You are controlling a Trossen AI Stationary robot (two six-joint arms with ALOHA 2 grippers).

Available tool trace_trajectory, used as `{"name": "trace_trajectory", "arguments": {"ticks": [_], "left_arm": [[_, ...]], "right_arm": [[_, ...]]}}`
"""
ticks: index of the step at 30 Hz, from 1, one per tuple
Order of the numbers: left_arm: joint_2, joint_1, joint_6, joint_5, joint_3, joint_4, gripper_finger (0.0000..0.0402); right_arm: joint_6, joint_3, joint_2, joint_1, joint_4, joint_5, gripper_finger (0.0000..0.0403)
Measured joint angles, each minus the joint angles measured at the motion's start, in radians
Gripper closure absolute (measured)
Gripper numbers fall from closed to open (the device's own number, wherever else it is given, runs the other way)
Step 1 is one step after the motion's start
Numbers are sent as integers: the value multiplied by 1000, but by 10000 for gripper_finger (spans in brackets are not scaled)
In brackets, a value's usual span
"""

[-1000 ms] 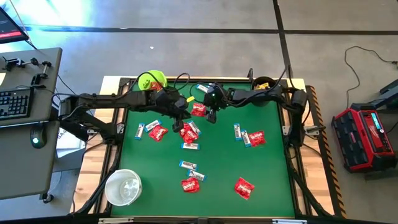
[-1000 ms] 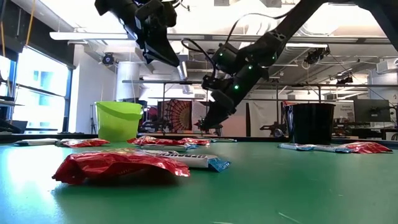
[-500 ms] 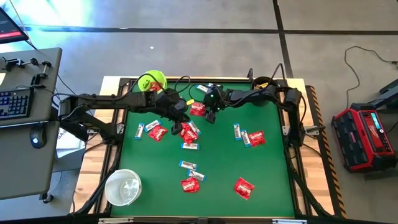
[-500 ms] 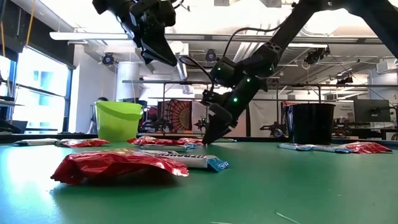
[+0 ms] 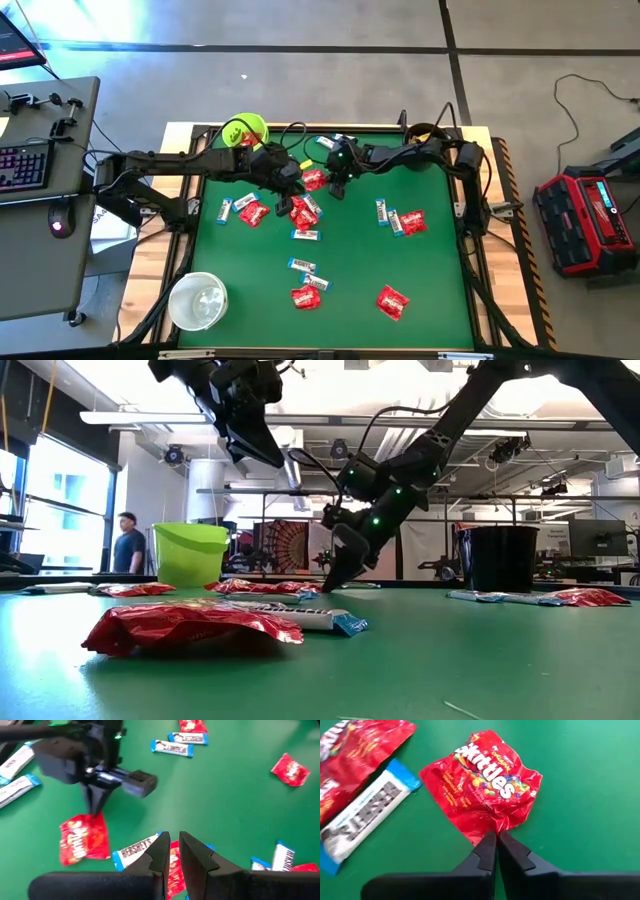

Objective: Sort candy by brand, put in halloween buckets
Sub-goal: Put the red candy into the green bucket

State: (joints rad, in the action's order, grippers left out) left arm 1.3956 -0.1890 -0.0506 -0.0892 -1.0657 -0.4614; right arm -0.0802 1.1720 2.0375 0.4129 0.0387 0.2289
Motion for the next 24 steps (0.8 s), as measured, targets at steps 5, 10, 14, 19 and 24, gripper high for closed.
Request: {"name": "trace_trajectory", "arguments": {"ticks": [5, 10, 14, 19, 24], "left_arm": [[0, 0, -6, 16, 0, -32, 371], [0, 0, -8, 17, 0, -45, 371], [0, 0, -9, 17, 0, -45, 371], [0, 0, -15, 17, 0, -48, 371], [0, 0, -19, 18, 0, -48, 371]], "right_arm": [[-15, -3, -51, -1, 67, 15, 402], [-32, -3, -92, -6, 102, 15, 402], [-6, -3, -94, -15, 107, 13, 403], [26, -3, -94, -32, 110, -1, 403], [107, -3, -96, -54, 122, -18, 380]]}}
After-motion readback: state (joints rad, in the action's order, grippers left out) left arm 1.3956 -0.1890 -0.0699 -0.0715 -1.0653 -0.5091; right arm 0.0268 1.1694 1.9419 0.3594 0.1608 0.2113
